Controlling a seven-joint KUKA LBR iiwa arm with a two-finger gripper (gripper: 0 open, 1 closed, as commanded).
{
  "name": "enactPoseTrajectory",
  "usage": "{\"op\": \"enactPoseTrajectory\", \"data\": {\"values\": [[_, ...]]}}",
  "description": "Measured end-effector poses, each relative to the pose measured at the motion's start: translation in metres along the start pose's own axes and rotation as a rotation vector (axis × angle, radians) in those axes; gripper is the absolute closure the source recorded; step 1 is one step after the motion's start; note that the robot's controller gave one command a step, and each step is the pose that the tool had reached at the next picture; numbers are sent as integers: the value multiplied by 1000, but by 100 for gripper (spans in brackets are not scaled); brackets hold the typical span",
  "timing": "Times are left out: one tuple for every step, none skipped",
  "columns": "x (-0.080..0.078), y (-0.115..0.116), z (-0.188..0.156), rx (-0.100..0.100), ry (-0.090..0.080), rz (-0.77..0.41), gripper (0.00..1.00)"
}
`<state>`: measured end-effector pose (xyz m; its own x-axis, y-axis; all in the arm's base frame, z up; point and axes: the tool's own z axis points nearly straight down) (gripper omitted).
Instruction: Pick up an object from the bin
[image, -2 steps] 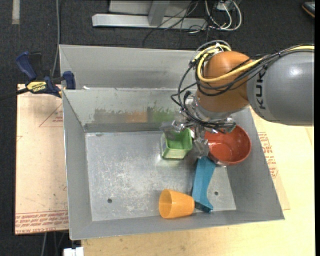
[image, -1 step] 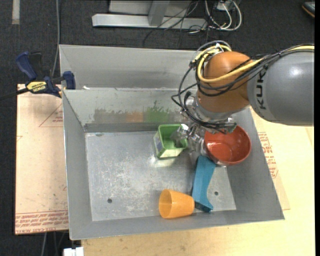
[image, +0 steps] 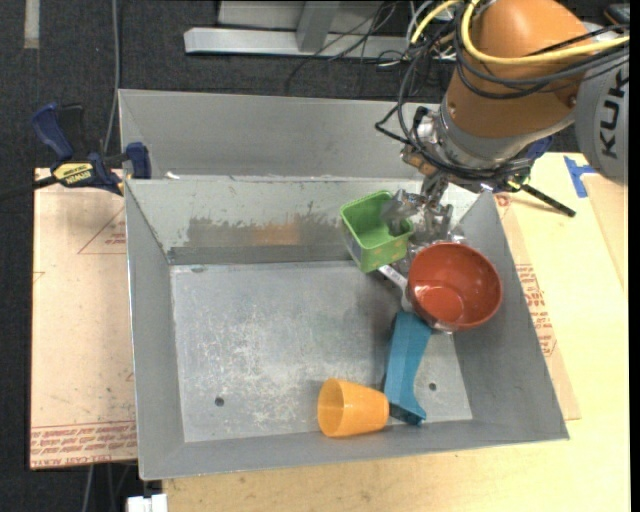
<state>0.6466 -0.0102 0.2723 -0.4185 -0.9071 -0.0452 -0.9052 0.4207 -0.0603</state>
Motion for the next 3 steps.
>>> {"op": "enactPoseTrajectory", "data": {"values": [[6, 32, 108, -8, 1, 118, 100], [-40, 57, 6, -2, -7, -345, 100], [-36, 101, 57, -6, -10, -504, 100]]}}
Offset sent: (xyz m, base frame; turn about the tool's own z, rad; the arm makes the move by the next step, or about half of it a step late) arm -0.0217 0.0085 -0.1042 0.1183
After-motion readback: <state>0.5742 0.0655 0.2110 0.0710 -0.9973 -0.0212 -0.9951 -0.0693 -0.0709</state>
